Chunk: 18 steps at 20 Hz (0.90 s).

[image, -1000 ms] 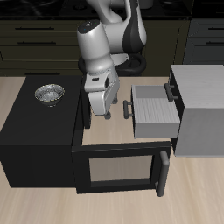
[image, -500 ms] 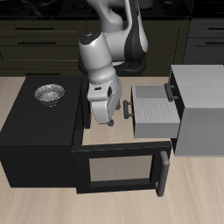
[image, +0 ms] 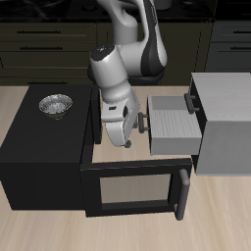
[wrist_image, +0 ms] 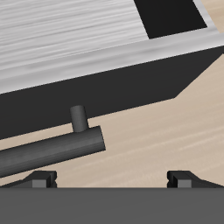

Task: Close the top and middle drawer of the white cabinet

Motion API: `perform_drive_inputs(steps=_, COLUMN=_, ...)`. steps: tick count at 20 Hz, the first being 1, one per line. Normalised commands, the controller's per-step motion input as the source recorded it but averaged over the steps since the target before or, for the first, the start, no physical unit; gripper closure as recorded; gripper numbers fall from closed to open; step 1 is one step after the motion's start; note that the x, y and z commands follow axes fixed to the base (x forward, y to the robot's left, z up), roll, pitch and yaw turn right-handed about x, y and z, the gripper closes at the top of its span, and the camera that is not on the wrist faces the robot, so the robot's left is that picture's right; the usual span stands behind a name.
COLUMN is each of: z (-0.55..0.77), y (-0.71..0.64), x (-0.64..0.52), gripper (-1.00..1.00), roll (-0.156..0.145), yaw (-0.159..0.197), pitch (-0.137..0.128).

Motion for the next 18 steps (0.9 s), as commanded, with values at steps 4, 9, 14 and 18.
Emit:
perform_drive_inputs(steps=4, z=0.0, y=0.22, x=0.07, gripper=-1.0, roll=0.03, yaw=-0.002, pitch=-0.021)
perform_drive_inputs(steps=9, z=0.0, y=0.21, x=0.05, gripper=-1.0, roll=0.038, yaw=-0.007, pitch=-0.003)
perform_drive_inputs(steps=14, z=-0.02, y=0.2, x=0.08, gripper=-1.0, roll=0.024, yaw=0.001, pitch=-0.005)
perform_drive_inputs(steps=18, z=-0.03, y=0.22, x=0.1, gripper=-1.0, roll=0.038, yaw=-0.006, pitch=0.005)
